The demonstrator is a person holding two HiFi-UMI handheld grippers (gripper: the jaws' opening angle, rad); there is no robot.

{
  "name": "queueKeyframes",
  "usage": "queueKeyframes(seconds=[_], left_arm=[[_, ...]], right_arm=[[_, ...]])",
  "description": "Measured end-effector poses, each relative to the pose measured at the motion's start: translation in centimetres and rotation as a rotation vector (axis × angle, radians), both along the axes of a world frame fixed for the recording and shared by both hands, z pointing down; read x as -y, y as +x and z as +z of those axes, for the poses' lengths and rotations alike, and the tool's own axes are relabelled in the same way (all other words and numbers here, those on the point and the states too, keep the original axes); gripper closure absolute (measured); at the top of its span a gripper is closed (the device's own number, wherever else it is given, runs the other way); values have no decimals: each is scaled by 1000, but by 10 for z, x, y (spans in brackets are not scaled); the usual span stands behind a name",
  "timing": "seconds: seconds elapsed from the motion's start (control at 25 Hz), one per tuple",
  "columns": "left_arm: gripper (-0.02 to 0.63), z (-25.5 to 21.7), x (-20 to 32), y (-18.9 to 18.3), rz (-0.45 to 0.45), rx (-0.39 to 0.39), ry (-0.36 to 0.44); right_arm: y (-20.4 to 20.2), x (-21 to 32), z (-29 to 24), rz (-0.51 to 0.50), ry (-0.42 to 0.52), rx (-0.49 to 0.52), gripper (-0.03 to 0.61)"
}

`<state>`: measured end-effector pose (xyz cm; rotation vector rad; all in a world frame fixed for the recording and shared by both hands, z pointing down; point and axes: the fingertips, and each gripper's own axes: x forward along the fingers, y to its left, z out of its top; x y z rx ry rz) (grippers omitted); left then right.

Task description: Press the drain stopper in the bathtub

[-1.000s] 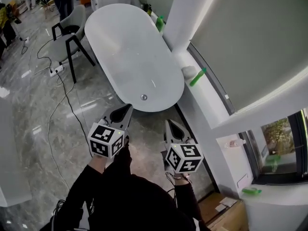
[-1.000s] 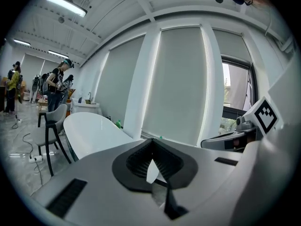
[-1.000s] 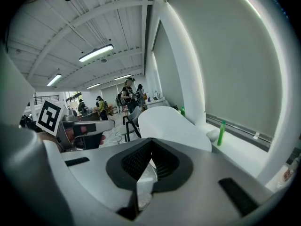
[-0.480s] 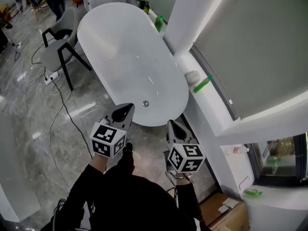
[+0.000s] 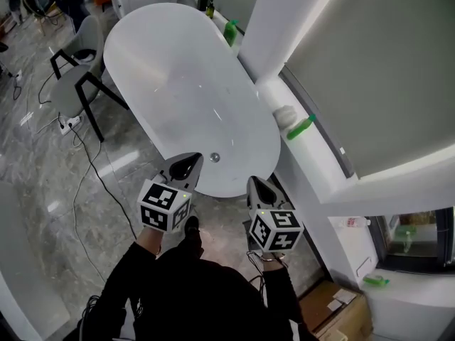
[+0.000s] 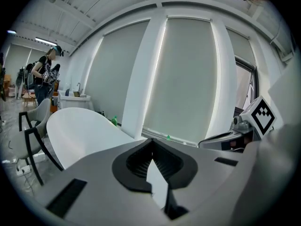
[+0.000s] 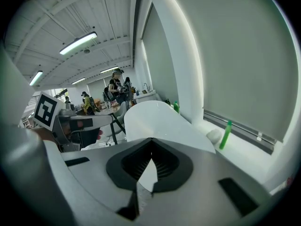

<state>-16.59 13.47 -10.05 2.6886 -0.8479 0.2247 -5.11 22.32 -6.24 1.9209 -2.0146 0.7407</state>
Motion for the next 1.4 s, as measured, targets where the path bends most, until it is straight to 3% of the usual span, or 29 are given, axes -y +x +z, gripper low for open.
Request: queueKeyframes(seconds=[0.92,1.12,1.4], left_arm=[[607,58,58,31,25,55,-100],[607,77,74,55,17,111,-87],[607,118,118,106,-38,127,-158]], right_arm=[[25,40,48,12,-120,-14,577],[47,62,62,-27,-133,0,577],[97,116,101,-92,-178,26,577]])
